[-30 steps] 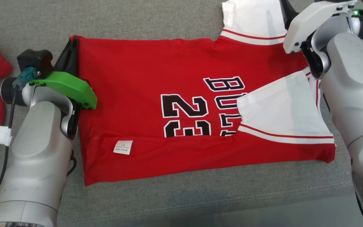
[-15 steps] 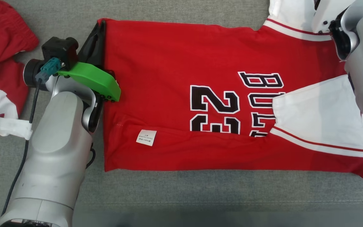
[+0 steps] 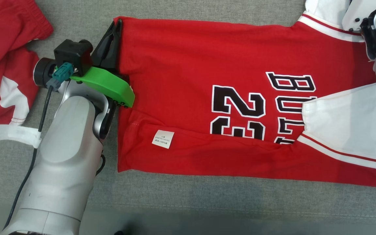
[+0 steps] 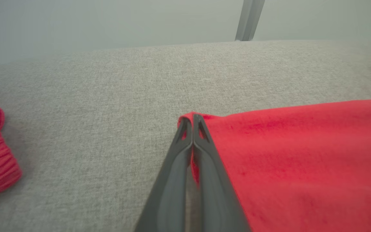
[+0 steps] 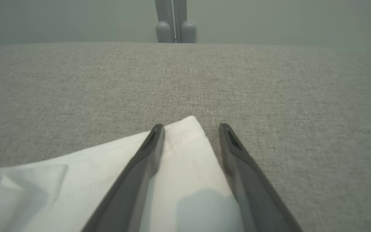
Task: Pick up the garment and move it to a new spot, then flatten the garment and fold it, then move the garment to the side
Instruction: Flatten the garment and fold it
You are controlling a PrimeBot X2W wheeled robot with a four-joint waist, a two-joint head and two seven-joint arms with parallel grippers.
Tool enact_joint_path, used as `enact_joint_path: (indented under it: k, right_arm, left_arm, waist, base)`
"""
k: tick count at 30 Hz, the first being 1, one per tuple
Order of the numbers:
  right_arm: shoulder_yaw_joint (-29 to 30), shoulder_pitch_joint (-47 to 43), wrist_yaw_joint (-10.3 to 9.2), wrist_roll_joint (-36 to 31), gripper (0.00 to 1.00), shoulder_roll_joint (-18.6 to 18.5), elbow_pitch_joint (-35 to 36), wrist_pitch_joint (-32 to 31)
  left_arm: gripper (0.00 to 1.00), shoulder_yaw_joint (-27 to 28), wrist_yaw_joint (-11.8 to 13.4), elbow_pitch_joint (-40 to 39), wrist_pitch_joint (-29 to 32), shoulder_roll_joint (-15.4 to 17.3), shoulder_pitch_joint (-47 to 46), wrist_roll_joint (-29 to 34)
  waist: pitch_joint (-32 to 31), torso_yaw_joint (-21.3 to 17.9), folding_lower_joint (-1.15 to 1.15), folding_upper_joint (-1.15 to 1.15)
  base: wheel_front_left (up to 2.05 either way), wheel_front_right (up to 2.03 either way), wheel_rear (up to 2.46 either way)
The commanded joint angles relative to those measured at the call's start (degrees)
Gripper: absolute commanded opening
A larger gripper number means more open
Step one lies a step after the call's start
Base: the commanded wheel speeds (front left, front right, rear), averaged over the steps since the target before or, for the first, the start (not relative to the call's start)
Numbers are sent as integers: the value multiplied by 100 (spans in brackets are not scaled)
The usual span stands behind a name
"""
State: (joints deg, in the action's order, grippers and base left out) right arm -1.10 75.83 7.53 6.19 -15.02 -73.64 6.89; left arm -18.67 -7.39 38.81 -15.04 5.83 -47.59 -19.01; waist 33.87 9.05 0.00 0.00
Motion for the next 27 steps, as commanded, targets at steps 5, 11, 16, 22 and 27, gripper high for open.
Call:
enact_joint_path:
  k: [5,11,16,22,27]
  right_arm:
    - [268,-26,-9,-385,0,25,-49,60]
    - [485,112,-9,-679,0,162,-19,463]
    - [479,13,-9,-671,0,292,58,707]
    - [259,-327,-9,-270,0,403,304,828]
    - [-66,-871,-8,461,0,392,1091,831]
  left_arm:
    - [0,4,-9,-63,-16,28,93,3]
    - [0,106,-9,-8,-16,106,146,-40]
    - [0,215,-9,-20,-16,144,215,-43]
    - [0,364,-9,-6,-16,201,391,-18]
    - [0,486,-9,10,-16,266,543,-15]
  waist:
    - [9,34,0,0]
    - [-146,-79,0,0]
    - [-307,-190,0,0]
    - [-537,-380,0,0]
    - [-706,-550,0,0]
  base:
    - [0,0,0]
    - [0,0,0]
    - [0,0,0]
    - [0,0,0]
    - [0,0,0]
